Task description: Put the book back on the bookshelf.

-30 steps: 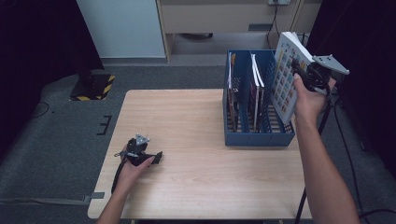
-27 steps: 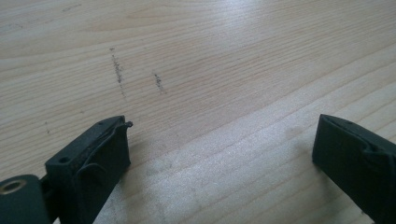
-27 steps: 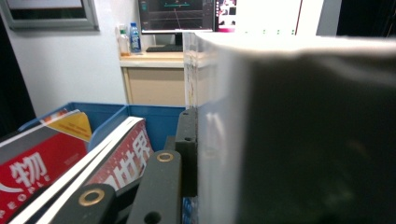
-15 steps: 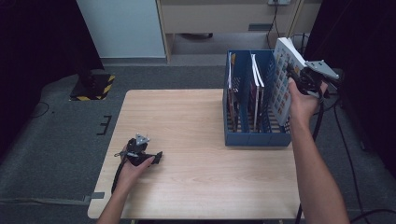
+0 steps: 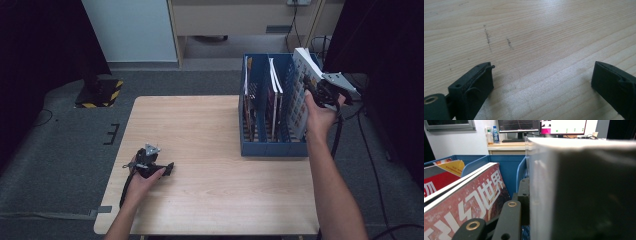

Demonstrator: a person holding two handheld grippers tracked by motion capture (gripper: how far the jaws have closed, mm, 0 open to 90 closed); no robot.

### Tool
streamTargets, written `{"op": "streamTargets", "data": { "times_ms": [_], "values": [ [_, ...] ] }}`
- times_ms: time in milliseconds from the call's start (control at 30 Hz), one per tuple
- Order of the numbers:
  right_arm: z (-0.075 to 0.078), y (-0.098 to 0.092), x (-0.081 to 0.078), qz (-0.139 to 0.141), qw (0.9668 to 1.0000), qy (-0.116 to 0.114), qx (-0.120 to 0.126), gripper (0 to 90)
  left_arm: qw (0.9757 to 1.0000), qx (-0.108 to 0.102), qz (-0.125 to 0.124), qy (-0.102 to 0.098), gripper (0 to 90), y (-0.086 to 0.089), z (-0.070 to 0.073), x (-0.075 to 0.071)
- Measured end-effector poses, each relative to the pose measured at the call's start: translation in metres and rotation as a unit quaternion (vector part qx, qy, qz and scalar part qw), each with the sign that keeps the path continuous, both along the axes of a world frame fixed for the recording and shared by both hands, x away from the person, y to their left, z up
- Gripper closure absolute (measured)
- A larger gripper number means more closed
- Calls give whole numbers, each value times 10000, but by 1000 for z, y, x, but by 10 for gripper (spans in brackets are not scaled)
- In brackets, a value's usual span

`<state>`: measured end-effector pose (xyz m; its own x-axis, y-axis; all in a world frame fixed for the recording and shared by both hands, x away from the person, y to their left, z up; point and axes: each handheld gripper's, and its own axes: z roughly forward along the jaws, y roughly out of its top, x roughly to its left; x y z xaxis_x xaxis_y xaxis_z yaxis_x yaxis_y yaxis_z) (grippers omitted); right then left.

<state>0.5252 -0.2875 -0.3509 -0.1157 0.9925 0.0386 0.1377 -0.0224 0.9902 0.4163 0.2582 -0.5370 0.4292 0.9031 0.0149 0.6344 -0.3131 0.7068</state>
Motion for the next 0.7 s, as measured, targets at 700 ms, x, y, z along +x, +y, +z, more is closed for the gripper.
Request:
{"op": "streamTargets", "data": {
  "times_ms": [700],
  "values": [
    [-26, 3, 2, -54, 9999, 90, 39, 738, 10000, -17, -1, 5, 35, 0, 0, 0]
  ]
}}
